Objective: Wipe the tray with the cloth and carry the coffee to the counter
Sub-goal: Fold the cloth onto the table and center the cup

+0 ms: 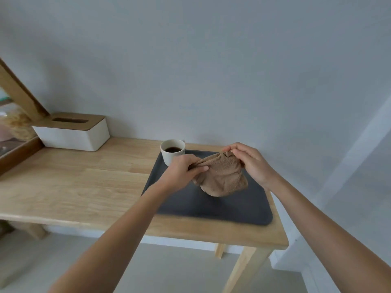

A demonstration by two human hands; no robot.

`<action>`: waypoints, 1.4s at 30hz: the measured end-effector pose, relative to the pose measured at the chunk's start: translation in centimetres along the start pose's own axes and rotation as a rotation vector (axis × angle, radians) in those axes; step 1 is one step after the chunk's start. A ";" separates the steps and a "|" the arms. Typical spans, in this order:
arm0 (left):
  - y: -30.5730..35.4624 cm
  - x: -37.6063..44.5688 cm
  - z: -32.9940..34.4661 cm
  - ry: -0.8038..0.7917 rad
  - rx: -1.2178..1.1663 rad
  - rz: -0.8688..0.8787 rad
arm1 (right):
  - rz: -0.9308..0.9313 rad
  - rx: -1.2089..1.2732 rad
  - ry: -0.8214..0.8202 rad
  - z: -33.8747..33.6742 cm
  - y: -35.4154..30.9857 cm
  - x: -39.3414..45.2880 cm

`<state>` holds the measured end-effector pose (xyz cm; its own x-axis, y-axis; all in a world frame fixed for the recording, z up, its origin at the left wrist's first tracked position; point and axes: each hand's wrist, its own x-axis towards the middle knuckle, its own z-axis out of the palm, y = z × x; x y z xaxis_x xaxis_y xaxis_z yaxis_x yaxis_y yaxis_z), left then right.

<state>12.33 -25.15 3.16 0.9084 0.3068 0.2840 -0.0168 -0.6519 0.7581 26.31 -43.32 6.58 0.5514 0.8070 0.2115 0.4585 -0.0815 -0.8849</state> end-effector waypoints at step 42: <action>-17.9 -12.1 -22.2 -0.429 0.410 -0.300 | -0.033 -0.891 -0.601 27.0 -1.7 6.0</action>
<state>-7.66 -1.79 -0.83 0.9361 0.2682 -0.2274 0.3460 -0.8181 0.4593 10.04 -22.57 -1.81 0.2080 0.9522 -0.2236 0.9437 -0.2555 -0.2102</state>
